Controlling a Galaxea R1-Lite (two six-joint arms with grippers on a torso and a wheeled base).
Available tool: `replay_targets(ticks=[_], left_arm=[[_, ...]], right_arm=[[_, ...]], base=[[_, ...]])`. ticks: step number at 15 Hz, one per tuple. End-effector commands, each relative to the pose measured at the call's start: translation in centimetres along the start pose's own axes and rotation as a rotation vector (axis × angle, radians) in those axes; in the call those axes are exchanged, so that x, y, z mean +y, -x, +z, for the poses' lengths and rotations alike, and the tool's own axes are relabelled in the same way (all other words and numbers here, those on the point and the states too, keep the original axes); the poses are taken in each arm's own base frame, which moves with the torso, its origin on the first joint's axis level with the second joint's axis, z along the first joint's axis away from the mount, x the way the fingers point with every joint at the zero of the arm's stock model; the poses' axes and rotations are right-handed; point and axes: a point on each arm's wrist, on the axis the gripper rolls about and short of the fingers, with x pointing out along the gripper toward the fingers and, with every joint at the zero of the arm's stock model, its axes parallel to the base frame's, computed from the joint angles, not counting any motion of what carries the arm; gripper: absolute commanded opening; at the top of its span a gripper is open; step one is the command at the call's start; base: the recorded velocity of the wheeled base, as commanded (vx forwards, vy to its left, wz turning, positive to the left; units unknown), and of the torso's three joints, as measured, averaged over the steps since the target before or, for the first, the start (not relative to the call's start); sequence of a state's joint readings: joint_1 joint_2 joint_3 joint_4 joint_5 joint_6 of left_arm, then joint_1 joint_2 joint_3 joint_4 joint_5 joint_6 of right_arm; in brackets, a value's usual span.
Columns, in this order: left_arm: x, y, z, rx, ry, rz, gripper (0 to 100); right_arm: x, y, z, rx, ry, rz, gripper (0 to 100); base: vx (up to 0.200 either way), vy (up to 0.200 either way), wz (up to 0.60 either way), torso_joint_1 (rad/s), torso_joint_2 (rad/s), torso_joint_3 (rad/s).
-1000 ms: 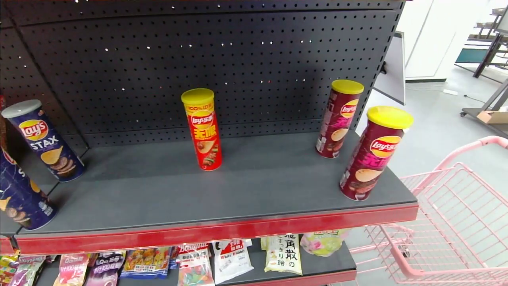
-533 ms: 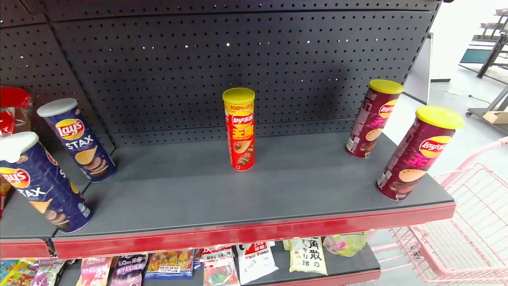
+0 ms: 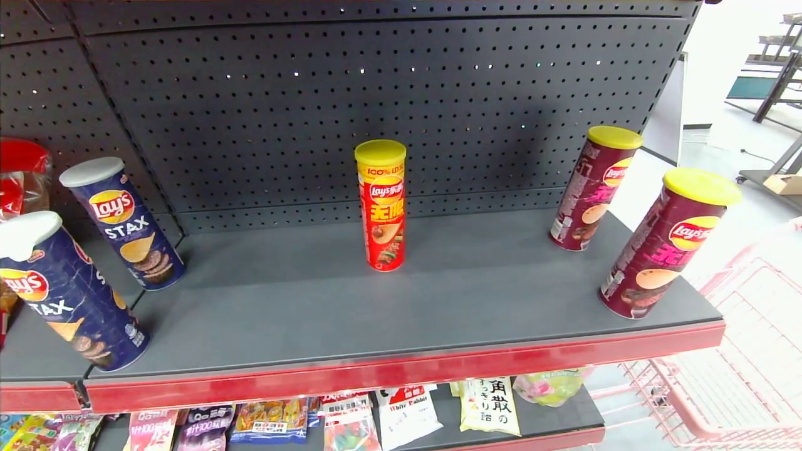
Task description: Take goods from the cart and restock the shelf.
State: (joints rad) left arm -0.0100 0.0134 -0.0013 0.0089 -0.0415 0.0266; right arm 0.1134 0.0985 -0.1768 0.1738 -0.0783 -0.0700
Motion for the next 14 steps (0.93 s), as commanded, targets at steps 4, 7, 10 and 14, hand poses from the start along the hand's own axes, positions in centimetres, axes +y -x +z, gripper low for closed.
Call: replay_targets(ticks=[4, 7, 10, 14], left_arm=[[-0.2, 0.1, 4.4, -0.052, -0.006, -0.145, 100], [0.0, -7.1, 19.0, -0.046, 0.131, -0.270, 100], [-0.9, -14.7, 18.5, 0.060, -0.009, -0.426, 100], [-3.0, -24.7, 17.5, 0.032, -0.047, -0.743, 100]], right_arm=[[0.3, -1.1, -2.1, 0.010, 0.004, 0.024, 0], [0.3, -1.1, -2.1, 0.013, 0.005, 0.026, 0], [0.3, -1.1, -2.1, 0.010, 0.004, 0.026, 0], [0.3, -1.1, -2.1, 0.010, 0.008, 0.024, 0]], base=[[0.000, 0.000, 0.00, 0.000, 0.00, 0.000], [0.000, 0.000, 0.00, 0.000, 0.00, 0.000], [0.000, 0.000, 0.00, 0.000, 0.00, 0.000], [0.000, 0.000, 0.00, 0.000, 0.00, 0.000]])
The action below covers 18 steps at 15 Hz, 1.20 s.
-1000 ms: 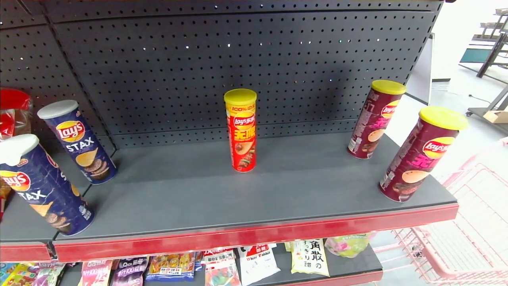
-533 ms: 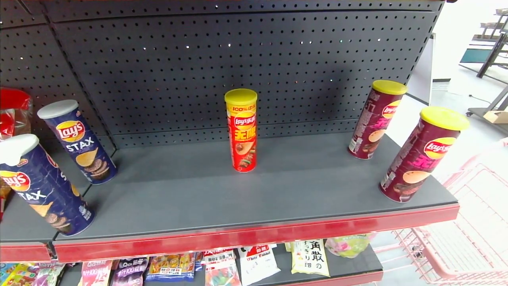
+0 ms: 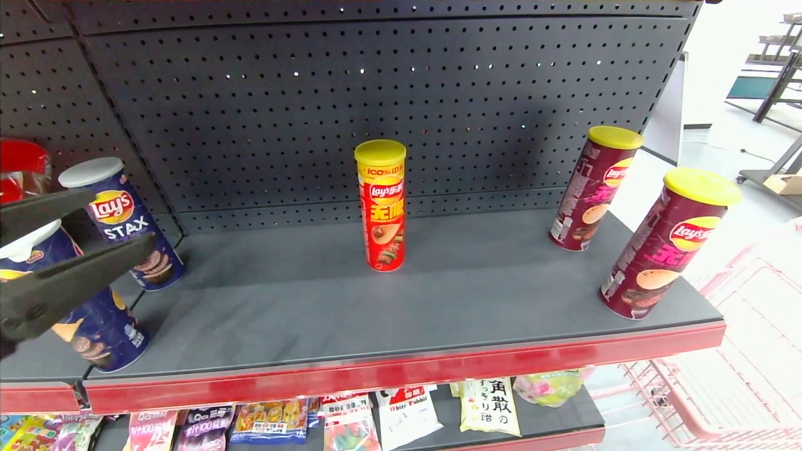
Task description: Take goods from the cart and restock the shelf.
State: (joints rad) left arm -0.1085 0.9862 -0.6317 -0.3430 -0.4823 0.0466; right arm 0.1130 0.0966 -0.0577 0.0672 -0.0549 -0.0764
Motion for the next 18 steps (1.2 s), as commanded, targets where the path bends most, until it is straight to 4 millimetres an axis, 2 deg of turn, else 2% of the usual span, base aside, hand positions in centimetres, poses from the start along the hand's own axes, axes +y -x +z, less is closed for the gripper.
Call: replay_targets(ticks=[1, 3, 7, 10, 14, 16, 18], left_arm=[[4.2, -11.8, -2.4, 0.068, -0.023, -0.238, 100], [4.0, -14.6, -3.0, 0.063, -0.030, -0.352, 100], [3.1, -19.1, -3.2, 0.056, -0.037, -0.436, 100], [3.1, -20.4, -3.6, 0.065, -0.038, -0.443, 100], [3.7, -21.7, -5.6, 0.097, -0.096, -0.435, 100], [3.8, -22.8, -6.1, 0.101, -0.098, -0.439, 100], [3.9, -24.7, -6.4, 0.065, -0.118, -0.442, 100]], right_arm=[[0.0, 0.0, 0.0, 0.001, 0.000, -0.001, 0], [0.0, 0.0, 0.0, 0.002, 0.000, -0.006, 0], [0.0, 0.0, 0.0, 0.002, 0.000, -0.009, 0], [0.0, 0.0, 0.0, 0.004, 0.000, -0.015, 0], [0.0, 0.0, 0.0, 0.003, 0.000, -0.023, 0], [-0.1, 0.0, 0.0, 0.004, 0.001, -0.021, 0], [0.0, 0.0, 0.0, 0.004, 0.000, -0.023, 0]], base=[[0.000, 0.000, 0.00, 0.000, 0.00, 0.000], [0.000, 0.000, 0.00, 0.000, 0.00, 0.000], [0.000, 0.000, 0.00, 0.000, 0.00, 0.000], [0.000, 0.000, 0.00, 0.000, 0.00, 0.000], [0.000, 0.000, 0.00, 0.000, 0.00, 0.000], [0.000, 0.000, 0.00, 0.000, 0.00, 0.000], [0.000, 0.000, 0.00, 0.000, 0.00, 0.000]])
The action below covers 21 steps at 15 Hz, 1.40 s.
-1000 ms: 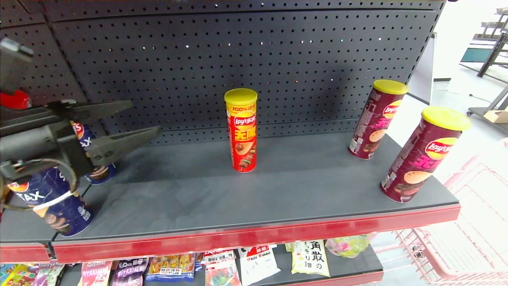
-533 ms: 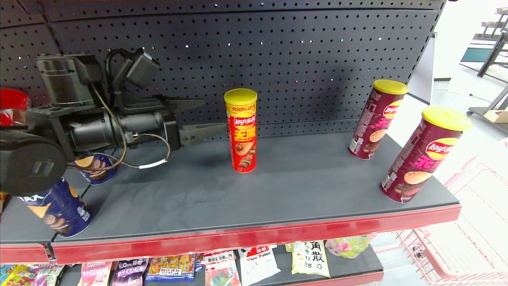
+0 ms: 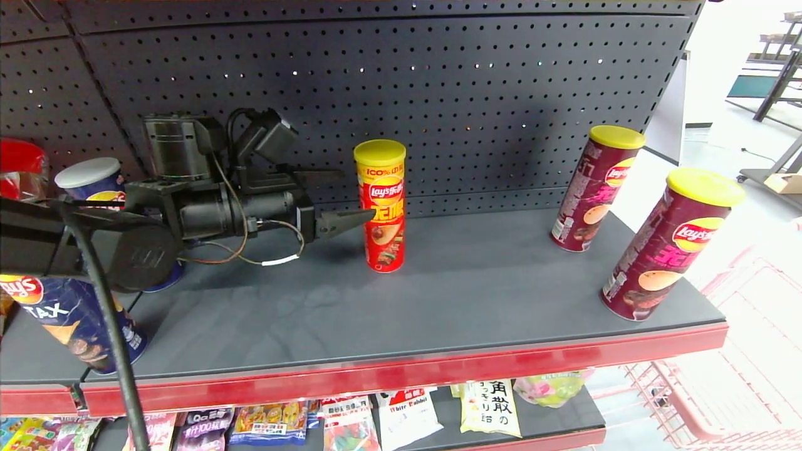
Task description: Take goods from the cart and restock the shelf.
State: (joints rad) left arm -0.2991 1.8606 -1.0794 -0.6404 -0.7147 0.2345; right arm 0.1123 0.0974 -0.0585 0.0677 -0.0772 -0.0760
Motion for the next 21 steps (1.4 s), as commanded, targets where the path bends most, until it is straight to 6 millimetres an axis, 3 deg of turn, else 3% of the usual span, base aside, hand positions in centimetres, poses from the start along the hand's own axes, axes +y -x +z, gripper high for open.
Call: replay_targets(ticks=[1, 14, 20, 21], left_arm=[[0.5, -2.0, -0.9, 0.003, 0.005, -0.016, 100], [1.5, -6.9, -1.1, -0.007, 0.006, 0.027, 100], [1.4, -7.6, -1.4, -0.001, 0.019, 0.040, 100], [1.4, -7.6, -1.5, -0.001, 0.020, 0.040, 0]], right_arm=[[0.0, 0.0, 0.0, 0.002, 0.001, 0.000, 0], [0.0, 0.0, 0.0, 0.003, 0.001, -0.004, 0], [0.0, 0.0, 0.0, 0.003, 0.001, -0.003, 0], [0.0, 0.0, 0.0, 0.003, 0.001, -0.003, 0]], base=[[0.000, 0.000, 0.00, 0.000, 0.00, 0.000], [0.000, 0.000, 0.00, 0.000, 0.00, 0.000], [0.000, 0.000, 0.00, 0.000, 0.00, 0.000], [0.000, 0.000, 0.00, 0.000, 0.00, 0.000]])
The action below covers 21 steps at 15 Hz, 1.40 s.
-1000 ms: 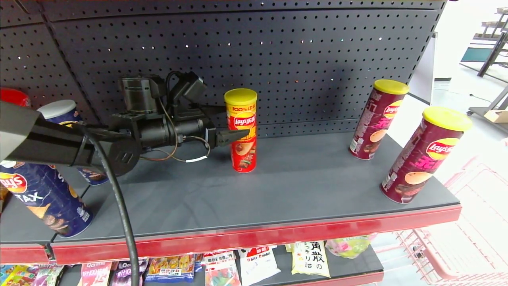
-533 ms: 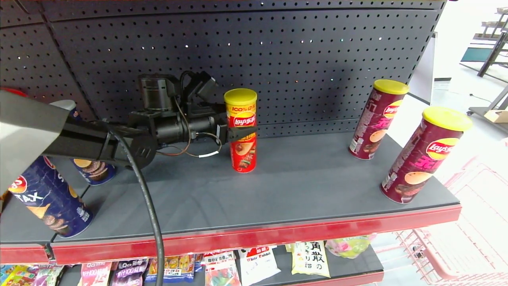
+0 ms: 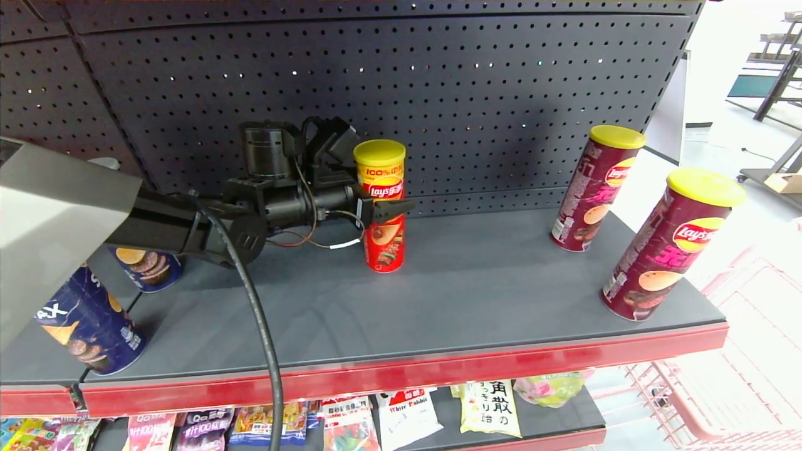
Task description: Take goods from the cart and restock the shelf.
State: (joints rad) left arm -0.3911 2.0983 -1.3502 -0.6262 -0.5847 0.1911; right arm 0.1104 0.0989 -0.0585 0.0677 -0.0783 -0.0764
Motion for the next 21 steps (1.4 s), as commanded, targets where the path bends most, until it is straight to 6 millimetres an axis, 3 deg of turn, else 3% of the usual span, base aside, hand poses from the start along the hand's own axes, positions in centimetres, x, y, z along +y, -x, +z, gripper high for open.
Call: replay_targets(ticks=[1, 6, 10, 12, 14, 21], left_arm=[[-0.1, 0.0, 0.0, -0.001, 0.002, -0.001, 0], [-0.8, 1.2, 0.7, -0.005, 0.011, -0.024, 0], [-3.9, 5.7, 2.6, -0.016, 0.018, -0.106, 0], [-6.7, 8.9, 3.2, -0.008, 0.063, -0.138, 0], [-7.6, 10.1, 2.4, 0.006, 0.076, -0.142, 0], [-8.5, 10.9, -0.7, 0.007, 0.072, -0.134, 0]], right_arm=[[0.0, 0.0, 0.0, 0.001, 0.000, 0.000, 0], [0.0, 0.0, 0.0, 0.001, 0.000, 0.000, 0], [0.0, 0.0, 0.0, 0.001, 0.000, 0.002, 0], [0.0, 0.0, 0.0, 0.001, 0.001, 0.003, 0], [0.0, 0.0, 0.0, 0.001, 0.000, 0.003, 0], [0.0, 0.0, 0.0, -0.001, 0.000, 0.006, 0]], base=[[0.000, 0.000, 0.00, 0.000, 0.00, 0.000], [0.000, 0.000, 0.00, 0.000, 0.00, 0.000], [0.000, 0.000, 0.00, 0.000, 0.00, 0.000], [0.000, 0.000, 0.00, 0.000, 0.00, 0.000], [0.000, 0.000, 0.00, 0.000, 0.00, 0.000], [0.000, 0.000, 0.00, 0.000, 0.00, 0.000]])
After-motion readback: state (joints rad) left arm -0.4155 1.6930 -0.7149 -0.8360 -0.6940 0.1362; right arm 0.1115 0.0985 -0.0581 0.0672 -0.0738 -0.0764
